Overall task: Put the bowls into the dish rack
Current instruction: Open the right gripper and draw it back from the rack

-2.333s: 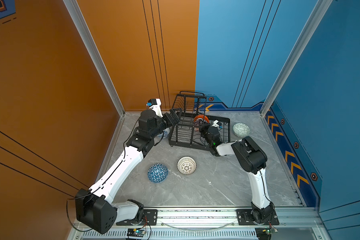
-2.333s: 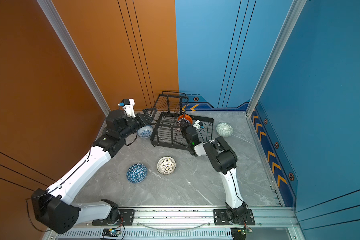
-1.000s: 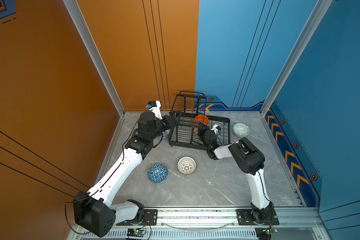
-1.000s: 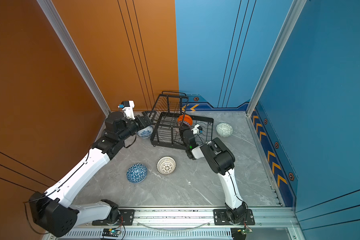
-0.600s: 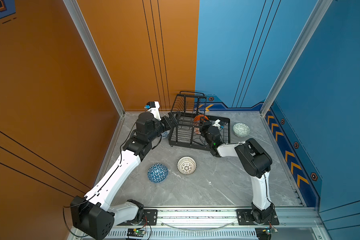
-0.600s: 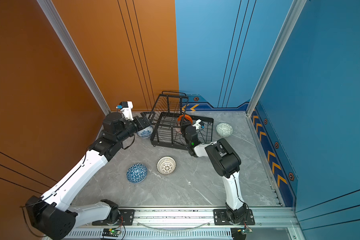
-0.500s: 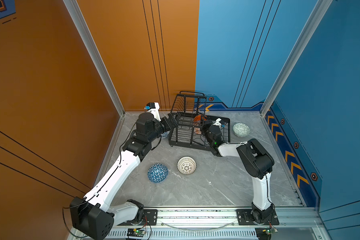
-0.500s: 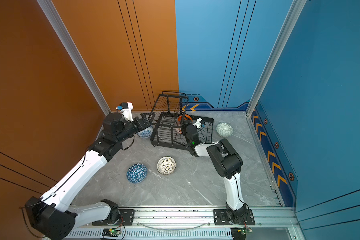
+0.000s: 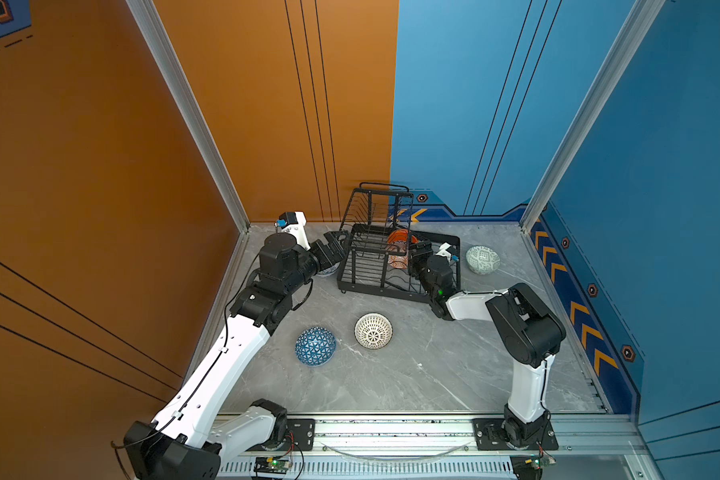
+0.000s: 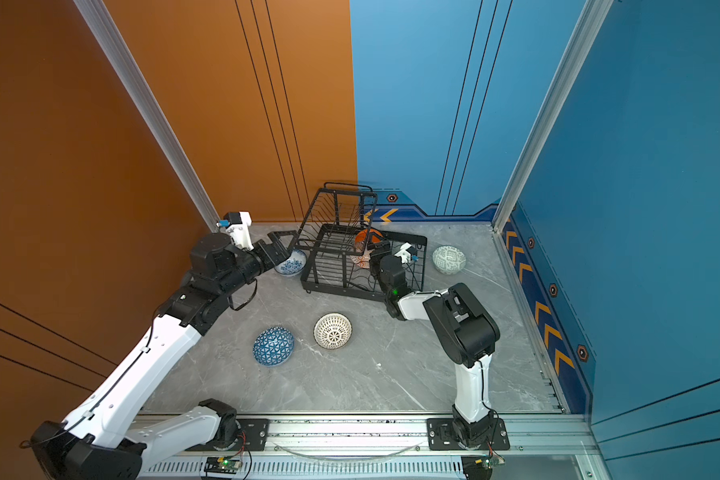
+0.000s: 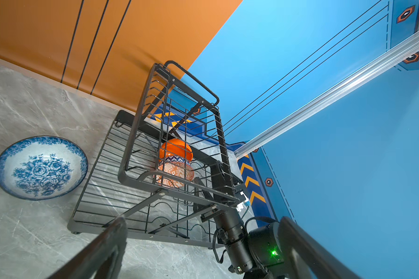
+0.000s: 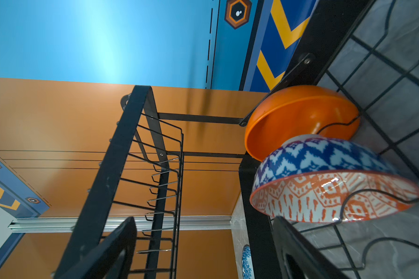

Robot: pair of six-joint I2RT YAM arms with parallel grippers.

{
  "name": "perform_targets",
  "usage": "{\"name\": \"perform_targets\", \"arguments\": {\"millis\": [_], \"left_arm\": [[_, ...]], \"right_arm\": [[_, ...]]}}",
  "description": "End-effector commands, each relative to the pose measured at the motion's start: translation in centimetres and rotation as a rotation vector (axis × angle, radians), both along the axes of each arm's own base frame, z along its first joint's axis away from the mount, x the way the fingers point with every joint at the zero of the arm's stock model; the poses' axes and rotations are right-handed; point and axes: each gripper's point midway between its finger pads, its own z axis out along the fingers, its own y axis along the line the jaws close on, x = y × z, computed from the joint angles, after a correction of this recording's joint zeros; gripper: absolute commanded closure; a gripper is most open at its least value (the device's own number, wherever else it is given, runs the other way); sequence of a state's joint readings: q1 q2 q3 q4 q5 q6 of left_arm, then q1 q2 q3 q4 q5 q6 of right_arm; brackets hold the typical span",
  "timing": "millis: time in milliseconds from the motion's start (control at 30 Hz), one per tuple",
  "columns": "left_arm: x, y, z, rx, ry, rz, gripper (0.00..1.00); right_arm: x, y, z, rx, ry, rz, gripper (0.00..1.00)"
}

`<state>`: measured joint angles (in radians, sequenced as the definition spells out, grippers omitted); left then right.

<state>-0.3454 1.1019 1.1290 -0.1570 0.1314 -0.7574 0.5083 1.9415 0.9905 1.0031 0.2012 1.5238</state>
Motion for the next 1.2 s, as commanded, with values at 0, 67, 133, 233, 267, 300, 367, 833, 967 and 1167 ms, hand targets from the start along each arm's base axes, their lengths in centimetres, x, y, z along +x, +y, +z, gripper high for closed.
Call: {"name": "perform_targets", "arguments": {"millis": [0,67,133,233,267,300,367,833,967,1167], "left_arm": [[-0.2,0.8,-0.7,0.000,0.023,0.029,0.02],[-0.3,0.8,-0.4,-0.002,0.019,0.029,0.02],[-0.5,0.9,-1.1,0.008,0.046,0.032,0.02],[-0.6,1.0,-1.1,0.011,0.050,0.033,0.02],[-0.6,1.0,-1.1,0.011,0.051,0.033,0.02],[-0.6,1.1,-1.1,0.011,0.052,0.036,0.02],[-0.6,1.2,-1.2,0.012,0.054,0.037,0.02],[-0.6,1.5,-1.6,0.004,0.067,0.044,0.02],[-0.6,1.6,-1.6,0.003,0.071,0.046,0.02],[-0.6,1.7,-1.7,0.000,0.076,0.046,0.02]], "right_arm": [[-0.5,-0.1,2.2,0.027,-0.042,0.033,0.09],[-0.7,-0.2,2.3,0.031,-0.045,0.037,0.06],[-0.8,-0.2,2.6,0.035,-0.050,0.046,0.03],[-1.1,0.0,3.0,0.038,-0.055,0.061,0.01],[-1.2,0.0,3.0,0.037,-0.058,0.062,0.00],[-1.3,0.0,3.1,0.039,-0.058,0.064,0.00],[-1.5,0.1,3.2,0.039,-0.059,0.070,0.00],[-3.1,0.1,4.0,0.019,-0.070,0.107,0.00],[-3.6,-0.1,4.1,0.007,-0.072,0.112,0.00],[-4.0,-0.1,4.5,-0.009,-0.078,0.126,0.00]]}}
